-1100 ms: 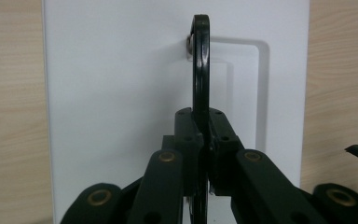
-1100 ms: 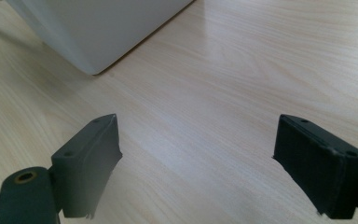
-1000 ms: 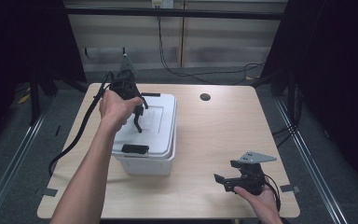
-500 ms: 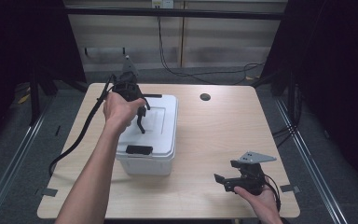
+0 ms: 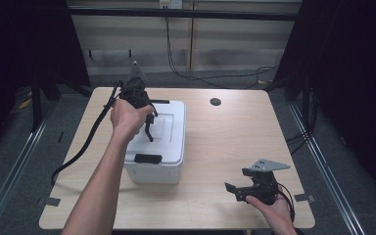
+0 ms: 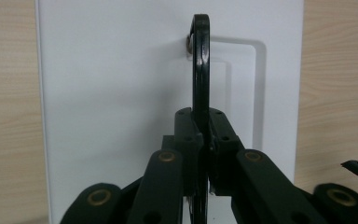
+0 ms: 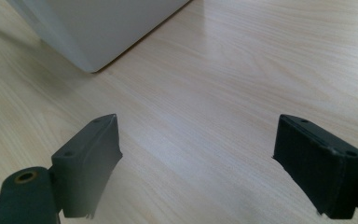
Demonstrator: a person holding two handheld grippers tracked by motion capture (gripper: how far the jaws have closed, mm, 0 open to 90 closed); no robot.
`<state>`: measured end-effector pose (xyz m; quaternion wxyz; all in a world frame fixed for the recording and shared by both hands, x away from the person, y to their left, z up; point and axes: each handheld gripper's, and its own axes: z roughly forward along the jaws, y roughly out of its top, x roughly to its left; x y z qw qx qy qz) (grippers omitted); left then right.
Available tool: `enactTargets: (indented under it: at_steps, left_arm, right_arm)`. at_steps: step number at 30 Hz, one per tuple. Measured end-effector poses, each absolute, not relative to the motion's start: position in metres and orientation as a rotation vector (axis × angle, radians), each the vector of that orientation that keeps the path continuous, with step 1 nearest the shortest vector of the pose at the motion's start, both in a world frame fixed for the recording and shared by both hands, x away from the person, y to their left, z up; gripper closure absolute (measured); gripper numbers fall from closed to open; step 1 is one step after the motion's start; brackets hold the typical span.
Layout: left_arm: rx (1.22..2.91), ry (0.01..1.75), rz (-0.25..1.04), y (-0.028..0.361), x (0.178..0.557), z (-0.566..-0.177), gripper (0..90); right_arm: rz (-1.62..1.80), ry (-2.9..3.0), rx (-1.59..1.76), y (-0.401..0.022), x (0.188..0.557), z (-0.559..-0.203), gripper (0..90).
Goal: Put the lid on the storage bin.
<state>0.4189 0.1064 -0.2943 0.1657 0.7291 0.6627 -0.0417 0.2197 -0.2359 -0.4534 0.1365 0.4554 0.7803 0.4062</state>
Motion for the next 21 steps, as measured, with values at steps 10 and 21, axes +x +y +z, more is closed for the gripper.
enactTargets:
  at_steps: [10,21]
  left_arm:
    - [2.084,1.879,-0.138,0.1038,0.4203,-0.2984,84.6]
    - [2.086,1.879,-0.140,0.1055,0.4204,-0.3007,84.6]
  right_arm:
    - [1.178,2.261,1.316,-0.2360,0.2196,-0.4534,13.6]
    - [1.175,2.267,1.317,-0.2356,0.2198,-0.4538,13.7]
